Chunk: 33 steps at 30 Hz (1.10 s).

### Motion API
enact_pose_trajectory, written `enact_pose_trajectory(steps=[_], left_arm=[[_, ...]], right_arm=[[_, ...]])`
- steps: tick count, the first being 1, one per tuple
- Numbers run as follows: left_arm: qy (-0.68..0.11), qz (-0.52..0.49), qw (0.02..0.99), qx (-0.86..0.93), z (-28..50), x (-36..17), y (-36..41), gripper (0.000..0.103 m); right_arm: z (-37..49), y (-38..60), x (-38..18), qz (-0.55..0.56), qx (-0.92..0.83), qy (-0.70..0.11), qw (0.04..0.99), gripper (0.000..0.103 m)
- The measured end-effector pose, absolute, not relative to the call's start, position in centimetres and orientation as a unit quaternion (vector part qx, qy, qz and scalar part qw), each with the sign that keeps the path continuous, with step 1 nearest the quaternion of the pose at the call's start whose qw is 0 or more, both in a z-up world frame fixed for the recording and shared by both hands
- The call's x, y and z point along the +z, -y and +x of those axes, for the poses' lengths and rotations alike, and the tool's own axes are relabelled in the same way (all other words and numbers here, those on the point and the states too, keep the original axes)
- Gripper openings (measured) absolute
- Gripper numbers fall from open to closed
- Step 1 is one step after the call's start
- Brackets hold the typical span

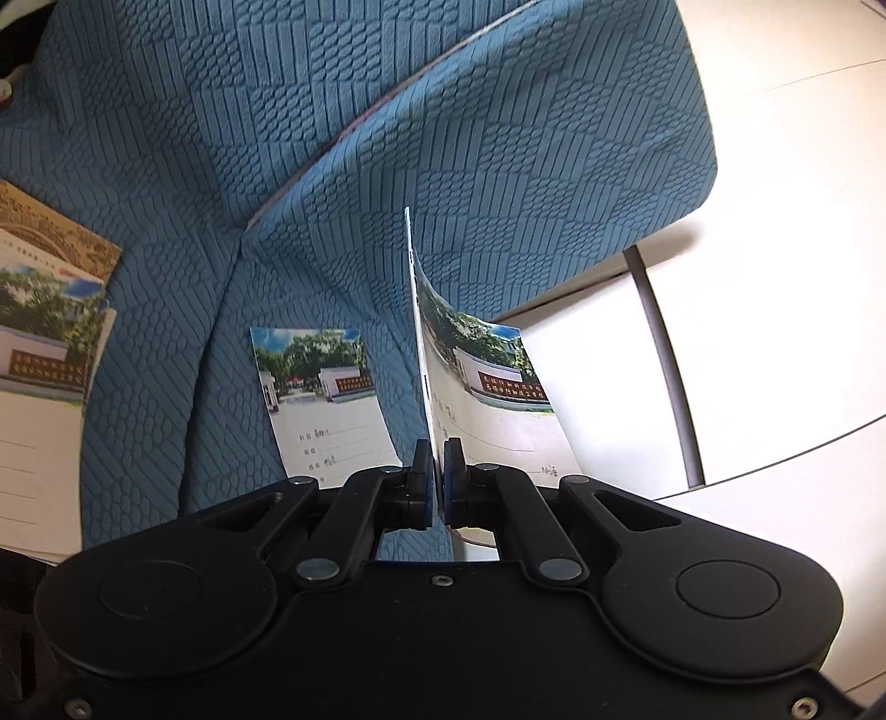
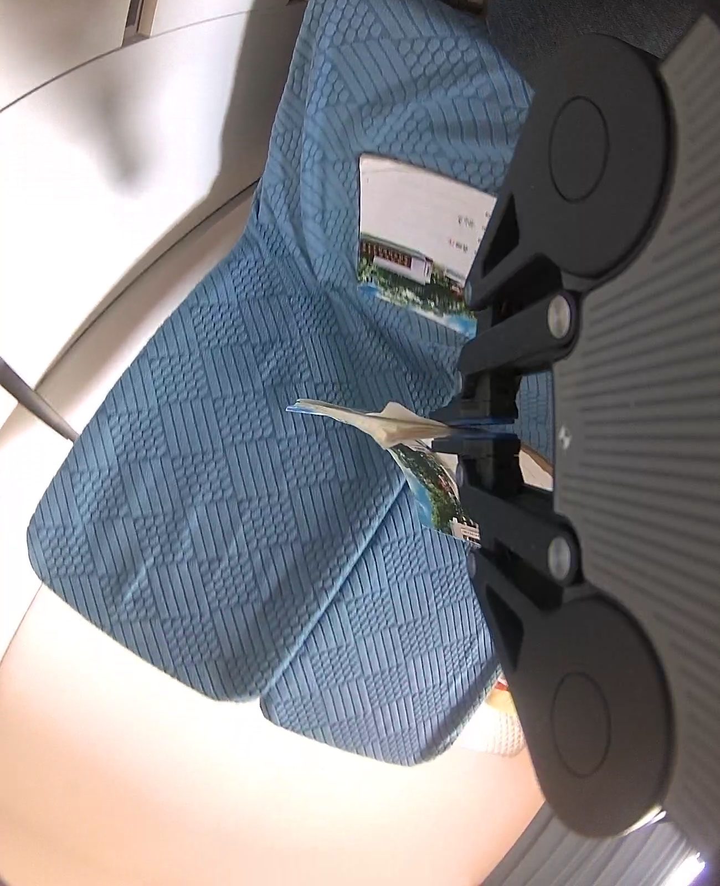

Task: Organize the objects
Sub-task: 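Carry the held photo card with both grippers toward the tan book stack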

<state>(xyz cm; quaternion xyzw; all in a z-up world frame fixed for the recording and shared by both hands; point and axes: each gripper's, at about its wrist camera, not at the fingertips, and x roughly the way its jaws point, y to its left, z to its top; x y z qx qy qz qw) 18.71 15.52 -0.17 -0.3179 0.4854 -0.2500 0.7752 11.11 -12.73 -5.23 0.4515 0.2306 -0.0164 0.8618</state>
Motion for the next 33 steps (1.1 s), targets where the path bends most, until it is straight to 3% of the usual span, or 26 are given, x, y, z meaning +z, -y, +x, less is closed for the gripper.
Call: enact_pose_trajectory(steps=[20,33], left_arm=[[-0.430,-0.353,0.805,-0.206,17.8,2.4,-28.7,0.003],[-0.452,-0.351,0.808,-0.143,15.9,-0.8,-35.2,0.003]], right_arm=[[13.4,2.1,-4.0,0.417,0.065,-0.266,0.867,0.006],[13.5,-3.6,-8.1,0.398,0.094,-0.331,0.850,0.006]])
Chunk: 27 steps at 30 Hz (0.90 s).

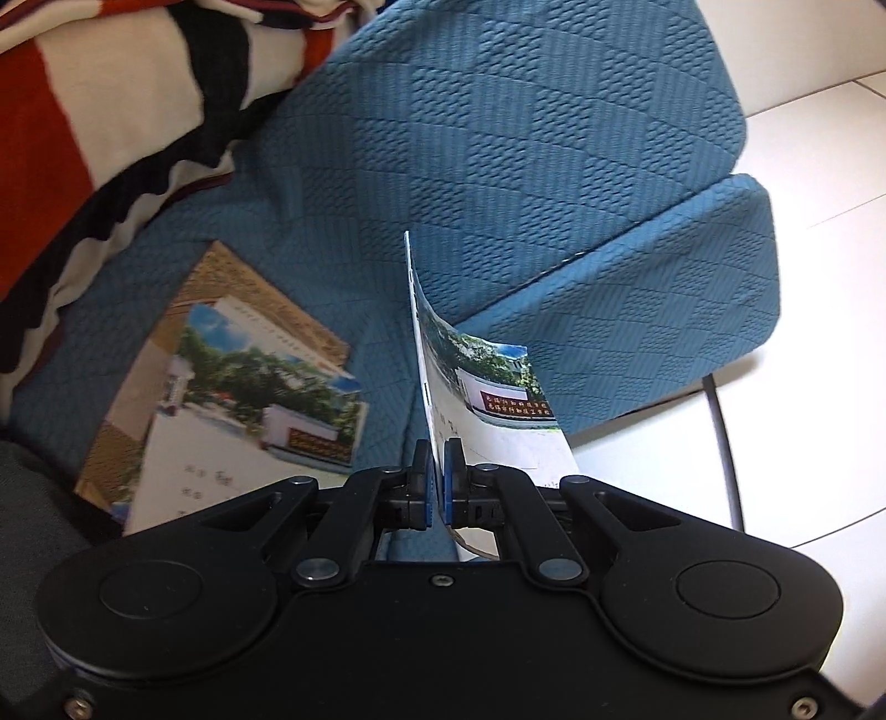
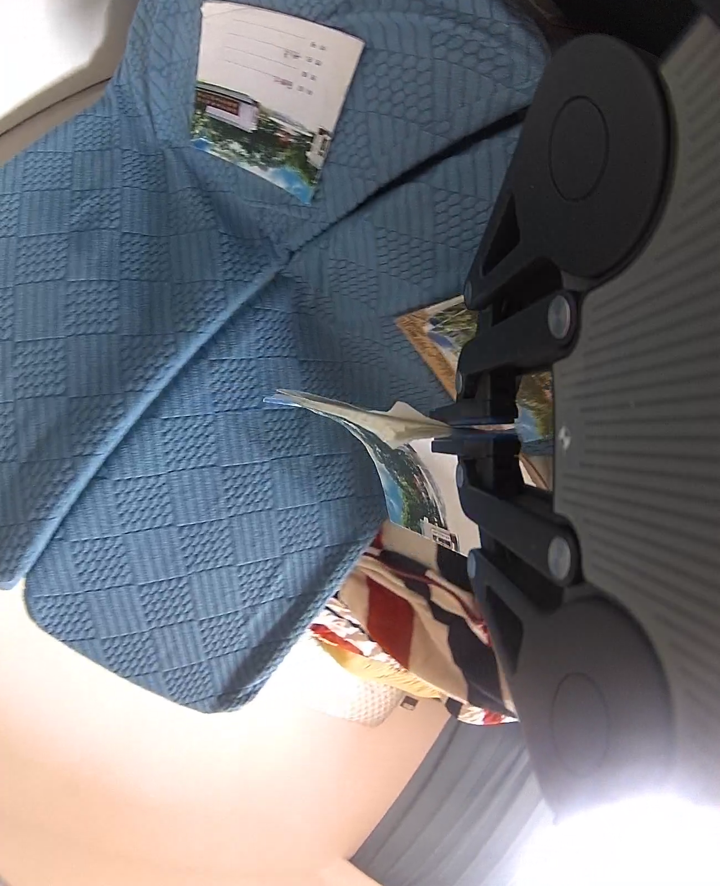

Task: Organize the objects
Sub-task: 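Carry the held photo card with both grippers toward the tan book stack, then lower the photo card with both grippers onto the tan stack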

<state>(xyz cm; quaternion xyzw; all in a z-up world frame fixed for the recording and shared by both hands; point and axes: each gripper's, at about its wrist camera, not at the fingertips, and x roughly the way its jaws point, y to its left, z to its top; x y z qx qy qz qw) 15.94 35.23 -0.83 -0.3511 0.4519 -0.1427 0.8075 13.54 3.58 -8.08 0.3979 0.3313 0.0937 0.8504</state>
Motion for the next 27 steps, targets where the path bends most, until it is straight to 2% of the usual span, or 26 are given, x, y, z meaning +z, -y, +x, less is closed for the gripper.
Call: enact_pose_trajectory(steps=[16,27], left_arm=[[-0.501,-0.348,0.789,-0.068,15.6,-7.4,-39.2,0.003],[-0.522,-0.298,0.799,-0.027,15.7,-10.4,-39.4,0.003]], right_arm=[[14.1,-7.5,-13.8,0.343,0.105,-0.404,0.842,0.006],[13.8,-8.6,-17.0,0.327,0.101,-0.450,0.825,0.006]])
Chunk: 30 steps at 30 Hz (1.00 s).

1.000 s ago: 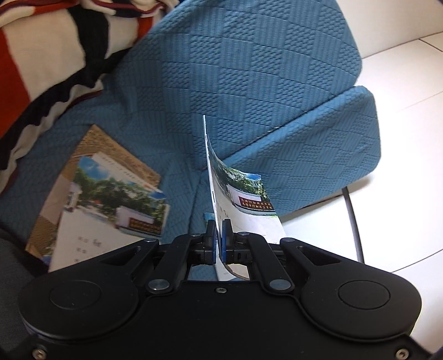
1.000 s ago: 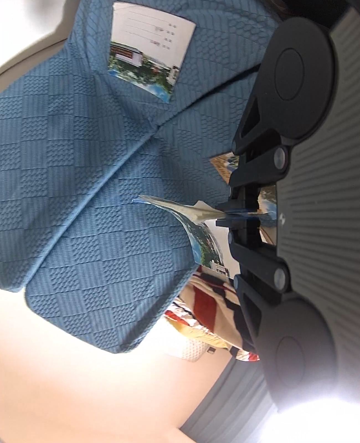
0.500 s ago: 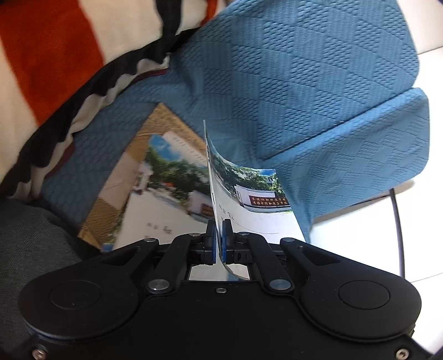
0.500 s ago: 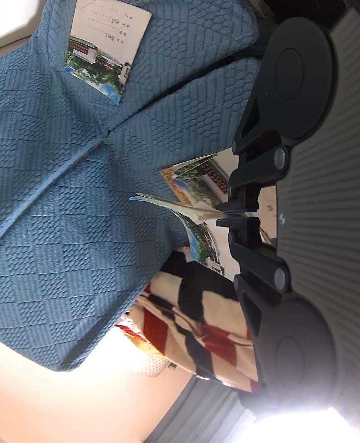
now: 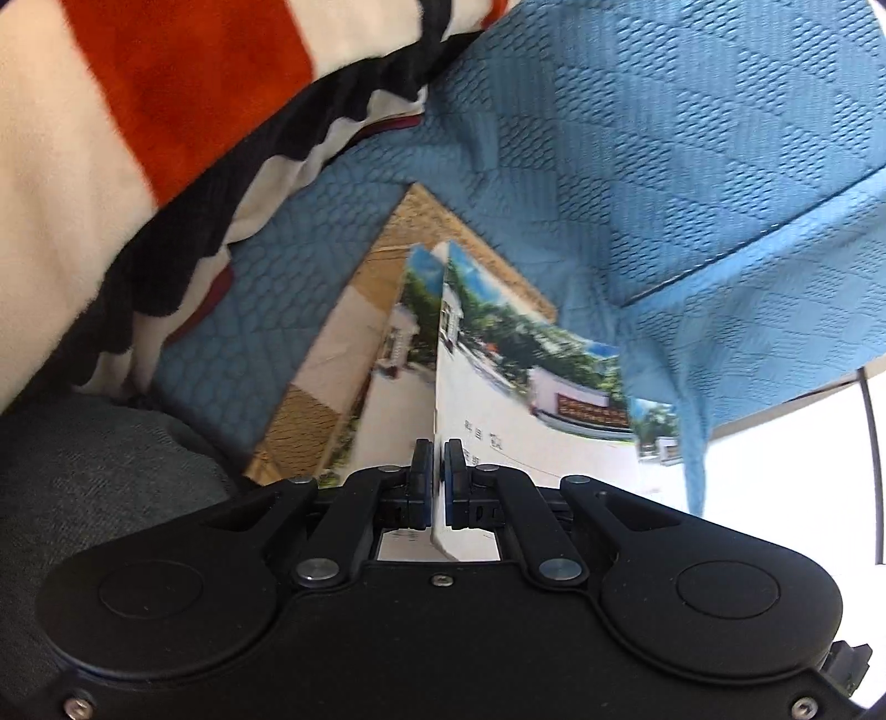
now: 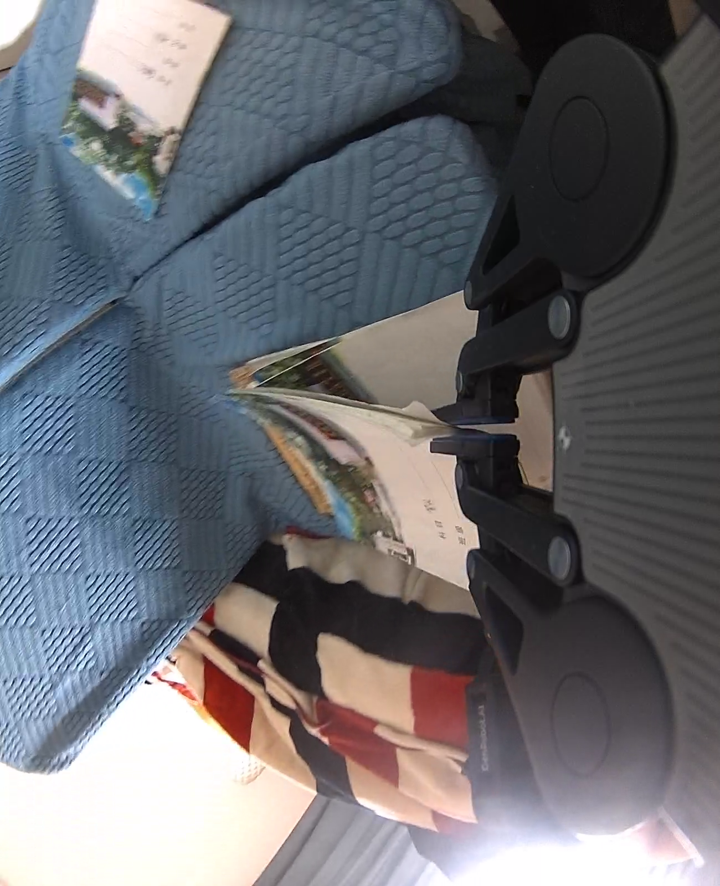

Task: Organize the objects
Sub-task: 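Lower the photo card with both grippers onto the tan stack, then open both grippers to release the photo card on the stack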

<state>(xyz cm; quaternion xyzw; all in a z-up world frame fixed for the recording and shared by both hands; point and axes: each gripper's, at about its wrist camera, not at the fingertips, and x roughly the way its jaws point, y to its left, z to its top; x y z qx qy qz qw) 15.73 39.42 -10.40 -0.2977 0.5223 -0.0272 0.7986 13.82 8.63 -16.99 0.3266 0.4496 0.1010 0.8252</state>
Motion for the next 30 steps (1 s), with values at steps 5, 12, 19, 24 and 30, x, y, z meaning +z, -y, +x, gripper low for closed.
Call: enact_pose_trajectory(steps=[5,12,19,24,30], left_arm=[[-0.531,-0.297,0.793,-0.019,15.7,-11.8,-39.6,0.003],[-0.535,-0.291,0.793,-0.013,15.9,-12.4,-39.6,0.003],[-0.530,-0.272,0.803,-0.012,15.8,-10.8,-39.7,0.004],[-0.512,-0.227,0.828,-0.016,15.4,-8.5,-38.9,0.006],[-0.491,-0.188,0.850,-0.035,14.7,-5.5,-36.8,0.006]], right_arm=[[13.7,-9.0,-18.2,0.320,0.100,-0.466,0.819,0.006],[13.8,-9.3,-19.2,0.318,0.099,-0.481,0.811,0.006],[14.3,-8.6,-19.2,0.357,0.098,-0.523,0.768,0.011],[14.3,-8.4,-17.7,0.324,0.090,-0.537,0.774,0.018],[13.7,-7.9,-15.1,0.283,0.095,-0.527,0.796,0.018]])
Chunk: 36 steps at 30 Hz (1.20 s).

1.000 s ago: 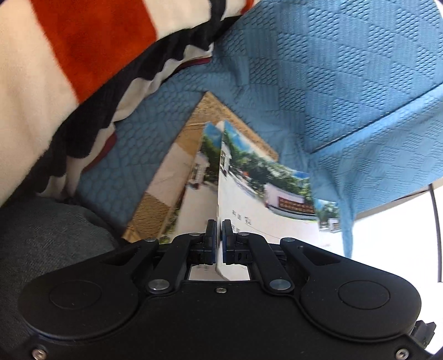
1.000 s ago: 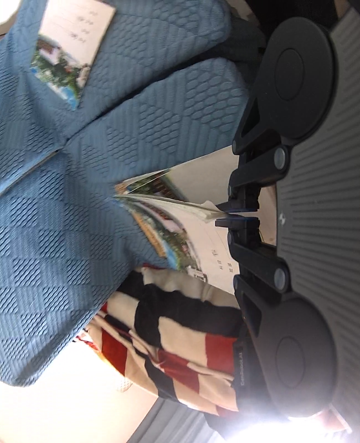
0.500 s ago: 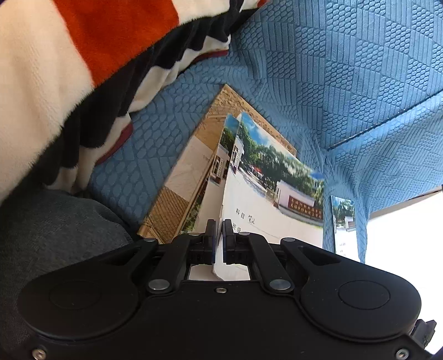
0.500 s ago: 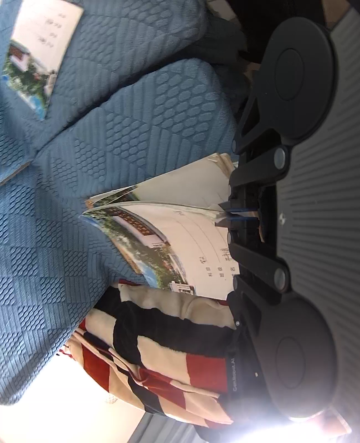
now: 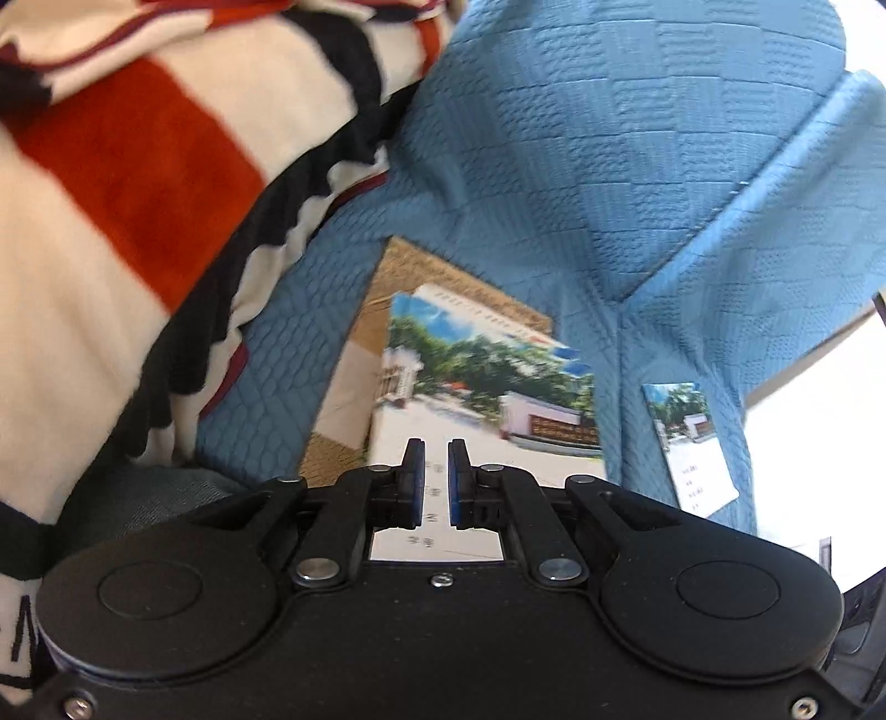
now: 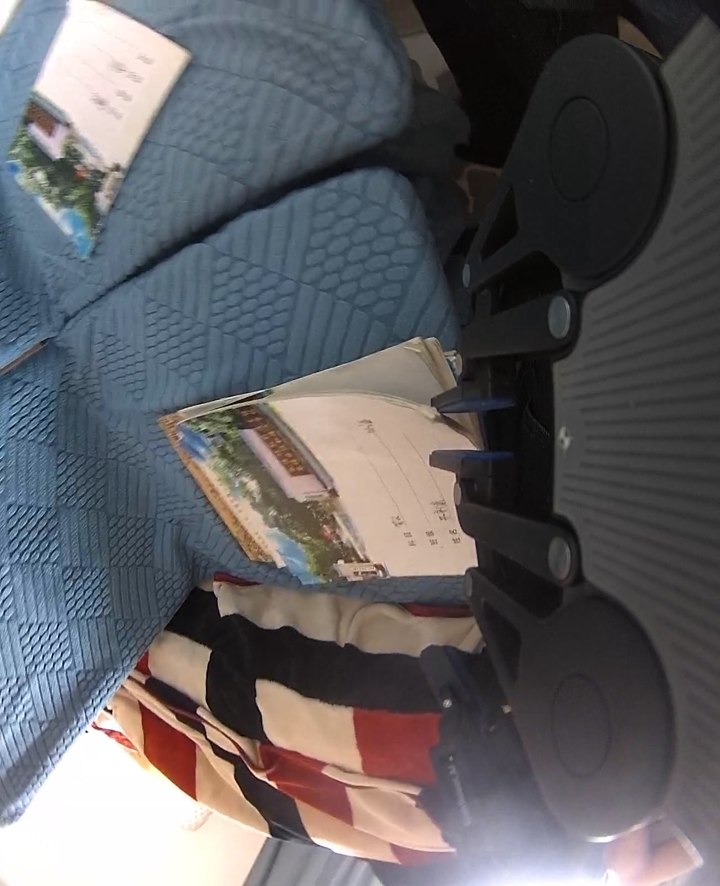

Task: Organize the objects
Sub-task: 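Open both grippers to release the photo card on the stack, then withdraw both open grippers up and back from the tan stack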

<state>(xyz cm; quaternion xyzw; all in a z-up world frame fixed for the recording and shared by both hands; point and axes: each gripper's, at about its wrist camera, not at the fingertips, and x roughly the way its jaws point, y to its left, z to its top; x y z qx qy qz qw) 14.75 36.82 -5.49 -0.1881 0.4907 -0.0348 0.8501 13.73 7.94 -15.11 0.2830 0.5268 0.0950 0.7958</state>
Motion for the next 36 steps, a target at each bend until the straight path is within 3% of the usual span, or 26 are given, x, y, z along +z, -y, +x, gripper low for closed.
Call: enact_pose_trajectory(steps=[19,36], left_arm=[[-0.412,-0.121,0.900,-0.076,10.4,3.1,-30.7,0.011],[-0.405,-0.072,0.905,-0.107,7.6,2.6,-25.6,0.022]], right_arm=[[11.6,-2.0,-2.8,0.205,0.090,-0.375,0.900,0.018],[7.7,0.9,-2.9,0.126,0.046,-0.359,0.924,0.017]])
